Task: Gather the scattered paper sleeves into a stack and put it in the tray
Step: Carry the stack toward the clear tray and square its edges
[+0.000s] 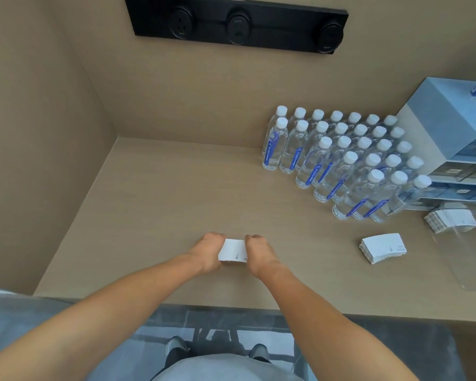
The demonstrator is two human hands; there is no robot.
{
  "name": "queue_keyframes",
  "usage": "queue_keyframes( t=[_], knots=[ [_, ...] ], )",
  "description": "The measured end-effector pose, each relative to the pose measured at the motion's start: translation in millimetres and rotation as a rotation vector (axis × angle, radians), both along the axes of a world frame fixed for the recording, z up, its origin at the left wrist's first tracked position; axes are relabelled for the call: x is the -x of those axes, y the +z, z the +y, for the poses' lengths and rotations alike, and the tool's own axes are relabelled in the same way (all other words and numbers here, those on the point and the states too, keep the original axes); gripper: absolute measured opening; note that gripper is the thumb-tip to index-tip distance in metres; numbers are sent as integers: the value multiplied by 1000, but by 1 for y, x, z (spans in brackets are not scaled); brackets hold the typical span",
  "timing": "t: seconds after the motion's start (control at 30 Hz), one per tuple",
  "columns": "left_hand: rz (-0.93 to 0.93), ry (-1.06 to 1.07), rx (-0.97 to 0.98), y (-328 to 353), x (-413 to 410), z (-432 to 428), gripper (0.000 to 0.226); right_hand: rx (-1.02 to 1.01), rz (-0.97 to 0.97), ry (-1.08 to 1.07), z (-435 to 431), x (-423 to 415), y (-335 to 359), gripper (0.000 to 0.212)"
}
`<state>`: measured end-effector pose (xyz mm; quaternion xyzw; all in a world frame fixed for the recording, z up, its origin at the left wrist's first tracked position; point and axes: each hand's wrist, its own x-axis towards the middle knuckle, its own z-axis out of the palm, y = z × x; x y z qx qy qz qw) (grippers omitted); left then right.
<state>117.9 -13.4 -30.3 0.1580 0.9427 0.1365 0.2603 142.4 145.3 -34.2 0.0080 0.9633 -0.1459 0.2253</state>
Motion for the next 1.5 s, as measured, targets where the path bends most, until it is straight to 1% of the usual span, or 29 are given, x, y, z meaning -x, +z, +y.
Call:
queue_keyframes(
  t=[0.07,0.2,0.3,0.47,0.67,0.83,1.03,1.2,1.3,1.4,1.5],
  knots=[
    [9,11,1,3,2,4,37,-13,12,23,9,3,2,35],
    [19,-17,12,11,5,20,32,-31,-12,63,29,6,7,37],
    [2,-75,65,14,6,47,35,-46,-42,67,55,5,13,36],
    [-16,-199,110,19,3,119,39,-52,-43,-28,124,-9,23,36],
    [2,-383,126,22,-4,217,40,-76,-43,-185,214,-45,24,43],
    [26,-467,124,25,-13,277,41,-83,-27,-281,269,-65,28,42],
    [68,-558,119,22,-4,313,43,-89,-49,-366,297,-62,33,51],
    [40,-639,119,19,13,331,46,-119,-81,-416,307,-59,41,40],
    [59,-674,91,21,20,348,45,-132,-84,-450,322,-56,48,38],
    [84,-657,62,24,25,367,46,-158,-86,-458,342,-49,55,37],
    [100,-610,59,25,29,384,48,-164,-69,-422,363,-36,54,40]
  ],
)
